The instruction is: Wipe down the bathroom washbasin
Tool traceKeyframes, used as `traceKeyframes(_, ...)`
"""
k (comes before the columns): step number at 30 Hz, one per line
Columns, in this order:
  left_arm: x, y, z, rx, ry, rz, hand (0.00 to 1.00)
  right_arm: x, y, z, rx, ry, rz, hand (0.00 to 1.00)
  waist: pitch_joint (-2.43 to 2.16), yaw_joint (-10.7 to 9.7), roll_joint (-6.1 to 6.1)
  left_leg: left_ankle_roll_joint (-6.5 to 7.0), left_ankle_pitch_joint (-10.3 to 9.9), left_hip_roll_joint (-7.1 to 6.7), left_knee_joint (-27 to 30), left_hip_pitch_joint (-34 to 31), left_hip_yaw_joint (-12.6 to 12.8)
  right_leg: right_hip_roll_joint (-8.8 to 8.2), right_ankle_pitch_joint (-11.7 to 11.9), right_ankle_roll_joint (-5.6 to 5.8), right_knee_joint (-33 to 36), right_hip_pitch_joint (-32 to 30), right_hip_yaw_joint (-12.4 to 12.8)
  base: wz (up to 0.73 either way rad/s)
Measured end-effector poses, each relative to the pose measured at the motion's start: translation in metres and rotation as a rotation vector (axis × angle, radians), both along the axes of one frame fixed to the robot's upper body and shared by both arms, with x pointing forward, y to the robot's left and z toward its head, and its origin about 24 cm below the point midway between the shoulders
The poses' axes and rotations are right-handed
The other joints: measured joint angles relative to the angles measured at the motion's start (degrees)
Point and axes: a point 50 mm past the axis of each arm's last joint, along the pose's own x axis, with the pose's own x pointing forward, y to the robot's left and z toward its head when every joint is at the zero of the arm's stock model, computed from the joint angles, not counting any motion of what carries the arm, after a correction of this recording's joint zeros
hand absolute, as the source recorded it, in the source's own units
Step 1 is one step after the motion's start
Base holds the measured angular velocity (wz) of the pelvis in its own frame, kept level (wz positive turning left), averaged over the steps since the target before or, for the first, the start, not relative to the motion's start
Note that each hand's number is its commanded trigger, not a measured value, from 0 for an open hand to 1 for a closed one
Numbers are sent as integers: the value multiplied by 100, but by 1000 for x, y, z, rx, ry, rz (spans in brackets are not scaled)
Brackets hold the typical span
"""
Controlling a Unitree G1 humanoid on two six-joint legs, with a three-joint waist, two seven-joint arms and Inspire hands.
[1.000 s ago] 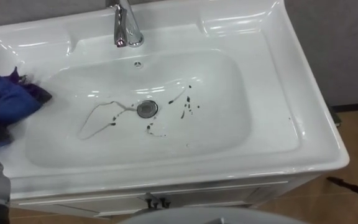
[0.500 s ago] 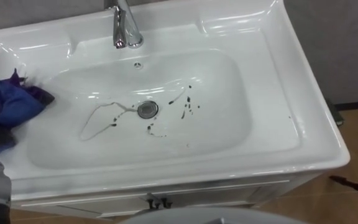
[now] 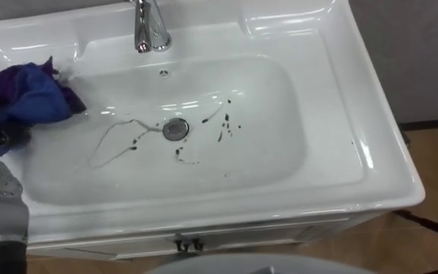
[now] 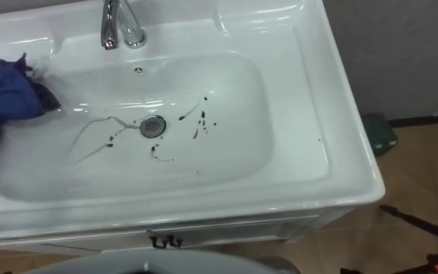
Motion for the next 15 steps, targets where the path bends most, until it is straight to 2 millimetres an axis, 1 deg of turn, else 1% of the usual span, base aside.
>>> traceKeyframes(4, 4, -14, 6, 35, -108, -21, 100, -7, 1, -1, 10, 19, 9, 0, 5, -64, 14, -1, 1, 3, -100, 117, 41, 13, 2, -3, 2, 47, 52, -6)
traceKeyframes(8, 9, -29, 0, 43, -101, -78, 100, -14, 4, -2, 15, 62, 66, 0, 8, -103, 0, -1, 1, 7, -112, 152, 69, 15, 2, -4, -8, 62, 92, -5)
traceKeyframes(12, 9, -45, -13, 11, -62, -124, 100, -17, 10, -4, 48, 82, 77, 0, 3, -133, -88, -1, 1, 14, -112, 187, 112, 21, 1, -3, 7, 62, 170, -8)
traceKeyframes(15, 7, -48, -19, -5, -33, -145, 100, -17, 14, -5, 66, 90, 75, 0, 6, -135, -156, -1, 1, 28, -112, 205, 184, 26, 2, -4, 12, 58, 216, -10)
